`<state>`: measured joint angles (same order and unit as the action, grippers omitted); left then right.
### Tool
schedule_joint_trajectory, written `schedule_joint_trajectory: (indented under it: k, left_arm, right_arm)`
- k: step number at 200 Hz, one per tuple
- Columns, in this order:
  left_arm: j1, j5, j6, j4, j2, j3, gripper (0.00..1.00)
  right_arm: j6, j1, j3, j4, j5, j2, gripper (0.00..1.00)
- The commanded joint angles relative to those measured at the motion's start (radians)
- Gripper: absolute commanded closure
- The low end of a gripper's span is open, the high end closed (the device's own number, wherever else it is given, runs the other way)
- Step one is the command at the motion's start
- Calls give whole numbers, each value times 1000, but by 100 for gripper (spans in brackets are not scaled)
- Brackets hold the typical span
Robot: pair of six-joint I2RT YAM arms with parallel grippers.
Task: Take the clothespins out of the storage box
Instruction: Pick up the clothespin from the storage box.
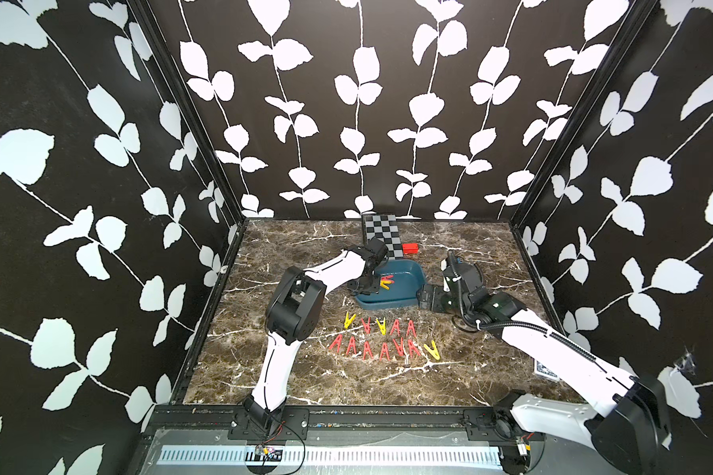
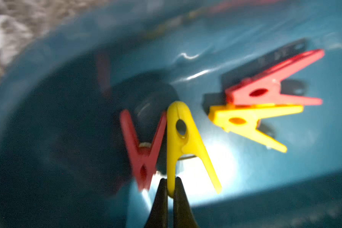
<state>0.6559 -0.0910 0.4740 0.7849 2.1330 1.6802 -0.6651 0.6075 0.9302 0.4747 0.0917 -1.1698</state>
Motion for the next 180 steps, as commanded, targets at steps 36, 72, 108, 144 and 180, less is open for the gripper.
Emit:
schedule_joint_trajectory:
  k: [36, 72, 108, 144, 180]
  left_arm:
    - [38, -23, 110, 21, -180, -31, 98]
    - [123, -33, 190, 16, -236, -66, 98]
    - [194, -37, 276, 8, -257, -87, 98]
    - [278, -37, 363, -29, -257, -105, 98]
    - [340, -20, 418, -78, -230, -107, 97]
  right_arm:
    - [-6, -4, -47, -18, -52, 61, 1]
    - [4, -4, -94, -23, -88, 132, 1]
    - [19, -5, -144, -8, -108, 224, 1]
    - [43, -7, -171, 56, -105, 316, 1]
    - [48, -9, -198, 140, -93, 418, 1]
